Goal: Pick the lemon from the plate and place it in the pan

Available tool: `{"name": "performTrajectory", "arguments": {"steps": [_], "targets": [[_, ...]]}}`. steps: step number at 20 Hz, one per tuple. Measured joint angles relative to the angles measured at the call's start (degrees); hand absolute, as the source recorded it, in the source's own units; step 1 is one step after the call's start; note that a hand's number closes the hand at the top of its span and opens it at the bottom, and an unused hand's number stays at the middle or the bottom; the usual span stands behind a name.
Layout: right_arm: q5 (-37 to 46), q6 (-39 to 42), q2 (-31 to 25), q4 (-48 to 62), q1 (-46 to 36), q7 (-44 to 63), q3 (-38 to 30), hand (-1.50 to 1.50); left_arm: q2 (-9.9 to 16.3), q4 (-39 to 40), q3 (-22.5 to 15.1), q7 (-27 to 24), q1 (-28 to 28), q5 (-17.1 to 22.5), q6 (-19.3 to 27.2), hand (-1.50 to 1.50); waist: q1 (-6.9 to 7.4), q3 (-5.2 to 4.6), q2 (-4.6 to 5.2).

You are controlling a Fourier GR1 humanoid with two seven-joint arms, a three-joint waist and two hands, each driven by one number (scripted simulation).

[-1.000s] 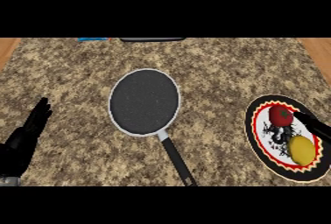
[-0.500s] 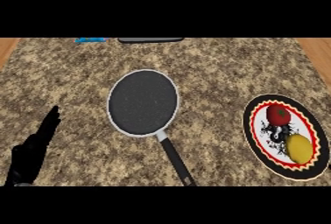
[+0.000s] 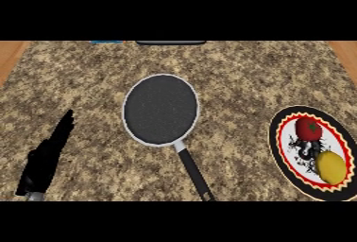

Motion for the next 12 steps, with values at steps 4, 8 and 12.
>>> {"name": "performTrajectory", "arguments": {"steps": [4, 8, 12], "targets": [[-4.01, 6.47, -6.67, -2.76, -3.99, 8.65, -1.99, -1.5, -0.36, -1.67, -0.46, 0.78, 0.77, -0.6, -0.2, 0.0, 0.9, 0.07, -0.01], [-7.63, 10.6, -10.83, -0.49, -9.84, 12.88, -2.37, -1.5, -1.51, -0.29, -0.59, 0.61, -0.26, -1.77, -0.27, 0.0, 1.21, 0.12, 0.08], [-11.01, 13.52, -13.05, 3.31, -14.95, 14.99, -0.57, -1.5, -2.45, -0.19, -0.86, 1.03, -1.18, -2.44, -0.66, 0.0, 1.46, 0.16, 0.13]]}}
